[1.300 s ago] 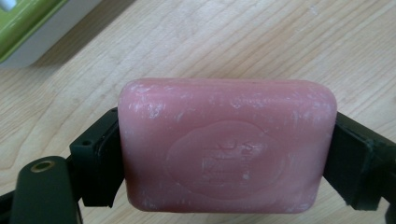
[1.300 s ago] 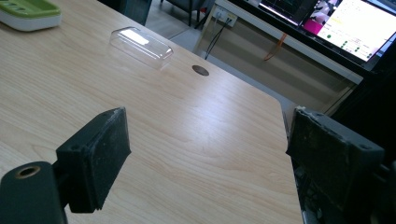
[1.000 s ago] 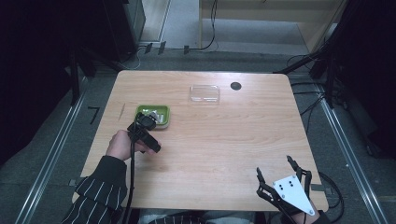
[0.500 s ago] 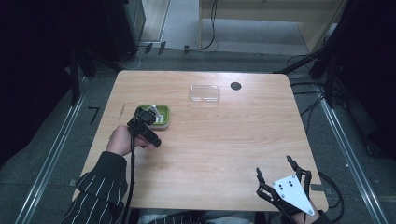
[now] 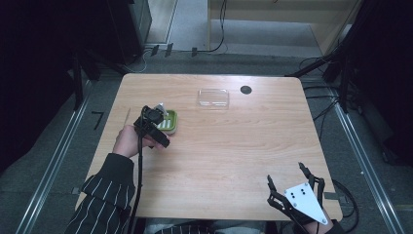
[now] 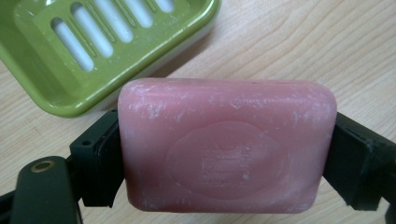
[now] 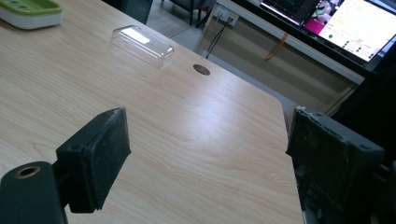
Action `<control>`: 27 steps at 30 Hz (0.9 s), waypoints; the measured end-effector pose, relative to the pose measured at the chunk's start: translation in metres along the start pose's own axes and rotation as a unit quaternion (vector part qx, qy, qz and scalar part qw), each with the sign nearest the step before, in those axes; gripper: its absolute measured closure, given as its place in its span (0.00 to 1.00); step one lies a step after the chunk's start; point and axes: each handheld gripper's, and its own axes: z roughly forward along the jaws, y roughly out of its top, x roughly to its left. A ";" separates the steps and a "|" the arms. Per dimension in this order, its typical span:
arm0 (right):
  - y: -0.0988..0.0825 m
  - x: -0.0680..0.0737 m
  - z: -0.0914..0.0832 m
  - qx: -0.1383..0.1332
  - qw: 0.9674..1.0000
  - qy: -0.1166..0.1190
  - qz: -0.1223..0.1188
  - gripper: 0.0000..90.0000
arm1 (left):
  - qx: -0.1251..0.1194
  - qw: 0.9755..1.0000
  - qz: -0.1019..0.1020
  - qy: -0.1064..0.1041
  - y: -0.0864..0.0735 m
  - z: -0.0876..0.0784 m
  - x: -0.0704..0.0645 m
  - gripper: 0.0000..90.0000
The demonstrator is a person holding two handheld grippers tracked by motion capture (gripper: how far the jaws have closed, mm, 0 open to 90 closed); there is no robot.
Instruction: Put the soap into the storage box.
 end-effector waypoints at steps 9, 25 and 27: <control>0.000 0.000 0.000 0.001 1.000 0.000 -0.001 0.14 | -0.006 1.000 -0.003 0.003 0.009 -0.003 0.003 0.15; 0.000 0.001 0.000 0.002 1.000 0.001 -0.002 0.14 | -0.022 0.999 -0.024 0.005 0.024 -0.006 0.012 0.15; 0.000 0.001 0.000 0.002 1.000 0.002 -0.002 0.14 | -0.021 0.999 -0.026 0.005 0.026 -0.006 0.013 0.15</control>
